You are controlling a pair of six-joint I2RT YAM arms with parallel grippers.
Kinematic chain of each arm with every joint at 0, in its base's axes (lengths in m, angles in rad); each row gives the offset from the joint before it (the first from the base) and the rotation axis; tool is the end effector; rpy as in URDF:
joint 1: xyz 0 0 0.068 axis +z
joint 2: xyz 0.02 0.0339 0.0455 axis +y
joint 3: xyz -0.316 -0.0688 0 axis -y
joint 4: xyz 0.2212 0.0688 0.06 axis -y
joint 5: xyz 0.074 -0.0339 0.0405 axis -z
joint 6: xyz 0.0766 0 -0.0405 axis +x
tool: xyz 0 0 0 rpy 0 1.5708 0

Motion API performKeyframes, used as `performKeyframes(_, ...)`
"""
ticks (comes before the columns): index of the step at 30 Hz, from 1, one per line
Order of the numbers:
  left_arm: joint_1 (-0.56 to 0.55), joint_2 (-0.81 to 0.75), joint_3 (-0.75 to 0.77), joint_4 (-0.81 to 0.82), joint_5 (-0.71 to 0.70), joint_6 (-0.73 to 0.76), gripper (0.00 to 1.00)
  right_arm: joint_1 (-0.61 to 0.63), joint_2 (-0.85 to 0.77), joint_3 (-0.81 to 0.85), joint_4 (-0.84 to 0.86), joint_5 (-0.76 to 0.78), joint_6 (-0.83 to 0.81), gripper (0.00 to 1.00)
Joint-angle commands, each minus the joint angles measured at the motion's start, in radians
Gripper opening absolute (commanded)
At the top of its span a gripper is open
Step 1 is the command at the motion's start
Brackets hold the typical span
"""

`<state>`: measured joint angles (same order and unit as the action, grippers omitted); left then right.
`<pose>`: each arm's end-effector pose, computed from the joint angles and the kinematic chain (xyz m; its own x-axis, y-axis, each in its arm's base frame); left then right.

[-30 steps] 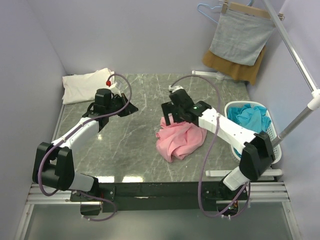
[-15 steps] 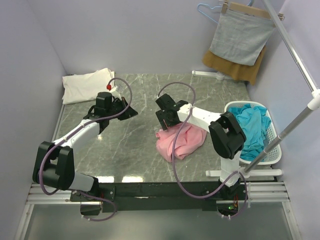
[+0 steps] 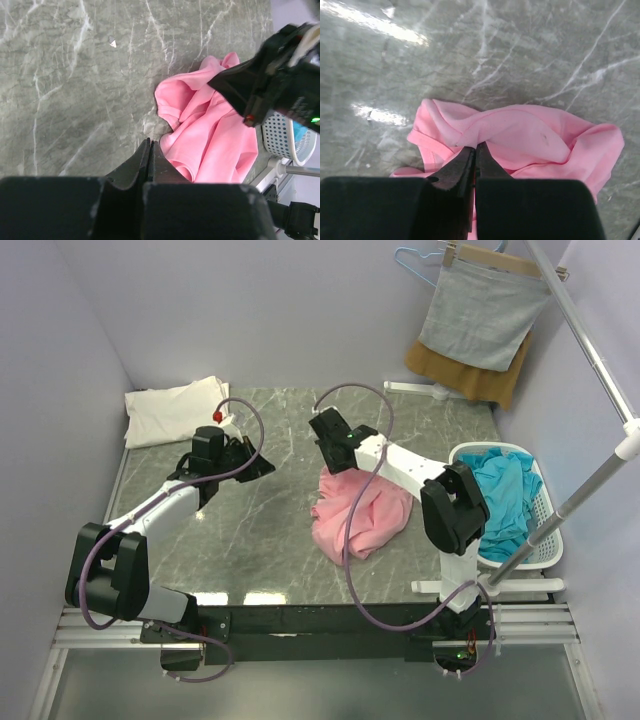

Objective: Fold and stack the t-shirts
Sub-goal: Flatten out the tshirt

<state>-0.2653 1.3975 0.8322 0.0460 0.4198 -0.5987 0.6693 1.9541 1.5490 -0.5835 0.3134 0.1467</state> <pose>0.2904 -0.1113 0.2855 -0.7230 -0.3369 -0.6032 0.2100 0.7246 -0.6564 0.3643 0.2581 0.2519 -0.7149 -0.3882 -0.5816 -0.3566 0.9178 -0.1744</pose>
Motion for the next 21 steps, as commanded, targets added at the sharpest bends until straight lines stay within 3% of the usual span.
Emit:
performKeyframes(1, -0.002, -0.049, -0.015, 0.038, -0.035, -0.009, 0.01, 0.015, -0.159, 0.098, 0.017, -0.072, -0.022, 0.0)
performKeyframes(6, 0.001, -0.089, -0.01, 0.028, -0.091, -0.013, 0.21, 0.117, -0.251, 0.337, -0.081, -0.082, -0.088, 0.0)
performKeyframes(8, 0.005, -0.107, -0.002, 0.017, -0.125, -0.015, 0.38, 0.154, -0.261, 0.413, -0.12, -0.05, -0.114, 0.0)
performKeyframes(11, 0.014, -0.132, 0.004, 0.0, -0.16, -0.018, 0.5, 0.22, -0.284, 0.535, -0.133, -0.007, -0.139, 0.0)
performKeyframes(12, 0.015, -0.141, 0.004, -0.005, -0.168, -0.018, 0.58, 0.234, -0.299, 0.575, -0.128, 0.003, -0.137, 0.0)
performKeyframes(14, 0.024, -0.161, 0.01, -0.018, -0.193, -0.021, 0.62, 0.268, -0.313, 0.608, -0.104, 0.027, -0.145, 0.0)
performKeyframes(15, 0.028, -0.169, 0.011, -0.023, -0.199, -0.018, 0.71, 0.277, -0.328, 0.628, -0.096, 0.03, -0.166, 0.0)
performKeyframes(19, 0.04, -0.206, 0.03, -0.043, -0.228, -0.004, 0.84, 0.323, -0.374, 0.64, -0.049, 0.076, -0.196, 0.0)
performKeyframes(20, 0.041, -0.21, 0.034, -0.076, -0.236, 0.002, 0.96, 0.331, -0.385, 0.635, -0.026, 0.079, -0.202, 0.0)
performKeyframes(21, 0.043, -0.215, 0.038, -0.084, -0.246, 0.004, 1.0, 0.332, -0.406, 0.604, -0.009, 0.091, -0.205, 0.0)
